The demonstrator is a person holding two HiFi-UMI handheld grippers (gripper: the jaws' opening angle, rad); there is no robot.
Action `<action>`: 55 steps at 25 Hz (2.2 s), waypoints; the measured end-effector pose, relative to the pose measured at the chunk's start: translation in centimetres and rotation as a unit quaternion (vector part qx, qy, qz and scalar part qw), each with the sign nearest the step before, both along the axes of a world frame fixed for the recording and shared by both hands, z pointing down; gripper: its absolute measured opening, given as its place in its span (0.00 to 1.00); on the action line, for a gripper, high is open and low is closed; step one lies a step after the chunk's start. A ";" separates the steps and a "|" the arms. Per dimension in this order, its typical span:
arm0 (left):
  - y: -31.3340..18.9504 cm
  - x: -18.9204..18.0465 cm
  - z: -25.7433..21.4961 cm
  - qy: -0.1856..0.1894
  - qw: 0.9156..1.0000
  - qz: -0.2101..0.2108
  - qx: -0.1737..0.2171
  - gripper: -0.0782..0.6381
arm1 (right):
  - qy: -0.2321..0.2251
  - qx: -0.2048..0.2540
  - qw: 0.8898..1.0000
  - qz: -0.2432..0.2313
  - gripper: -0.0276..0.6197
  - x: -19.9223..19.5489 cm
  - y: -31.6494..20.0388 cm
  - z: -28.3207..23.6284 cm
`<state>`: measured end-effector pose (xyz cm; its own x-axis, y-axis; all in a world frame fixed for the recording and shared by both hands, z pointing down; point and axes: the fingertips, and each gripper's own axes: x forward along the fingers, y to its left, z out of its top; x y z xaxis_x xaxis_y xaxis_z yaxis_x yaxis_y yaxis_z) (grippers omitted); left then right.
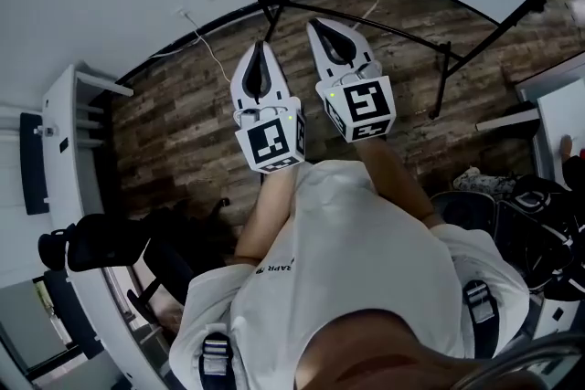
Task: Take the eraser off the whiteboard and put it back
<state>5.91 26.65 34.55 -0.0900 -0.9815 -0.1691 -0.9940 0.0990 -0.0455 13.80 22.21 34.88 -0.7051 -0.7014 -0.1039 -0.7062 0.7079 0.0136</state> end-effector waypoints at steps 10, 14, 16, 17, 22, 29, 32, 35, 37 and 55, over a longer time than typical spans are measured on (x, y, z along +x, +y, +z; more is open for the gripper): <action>-5.4 3.0 2.6 -0.010 0.999 -0.028 -0.036 0.11 | -0.001 -0.023 0.999 -0.030 0.06 1.8 -5.8 2.7; -8.7 0.8 3.5 -0.009 0.999 -0.029 -0.037 0.11 | 0.001 -0.026 0.999 -0.031 0.06 -0.5 -9.0 3.9; -9.7 -0.9 3.7 -0.004 0.999 -0.029 -0.036 0.11 | 0.007 -0.024 0.999 -0.028 0.06 -1.9 -10.0 4.0; -10.2 -1.8 3.7 -0.001 0.999 -0.029 -0.034 0.11 | 0.011 -0.022 0.999 -0.027 0.06 -2.7 -10.5 3.9; -16.1 -6.9 4.9 0.014 0.999 -0.024 -0.033 0.11 | 0.013 -0.019 1.000 -0.020 0.06 -7.4 -15.9 4.4; -23.8 -15.0 4.5 0.020 0.998 0.004 -0.053 0.11 | 0.031 -0.035 0.999 -0.014 0.06 -16.2 -23.2 4.3; -27.0 -18.6 3.5 0.024 0.998 0.016 -0.056 0.11 | 0.032 -0.035 0.999 0.001 0.06 -19.5 -26.1 3.2; -29.9 -21.5 2.7 0.028 0.997 0.033 -0.056 0.11 | 0.028 -0.037 0.999 0.022 0.06 -21.9 -28.7 2.4; -31.5 -22.7 2.4 0.029 0.997 0.047 -0.058 0.11 | 0.030 -0.035 0.998 0.034 0.06 -23.1 -30.2 1.9; -40.7 -27.5 3.5 0.035 0.994 0.080 -0.062 0.11 | 0.048 -0.036 0.996 0.070 0.06 -26.8 -39.0 2.7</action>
<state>-21.56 -14.07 38.07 0.0625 -0.9970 -0.0451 -0.9977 -0.0636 0.0221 -13.00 -16.81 37.61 -0.6046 -0.7964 0.0131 -0.7955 0.6046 0.0395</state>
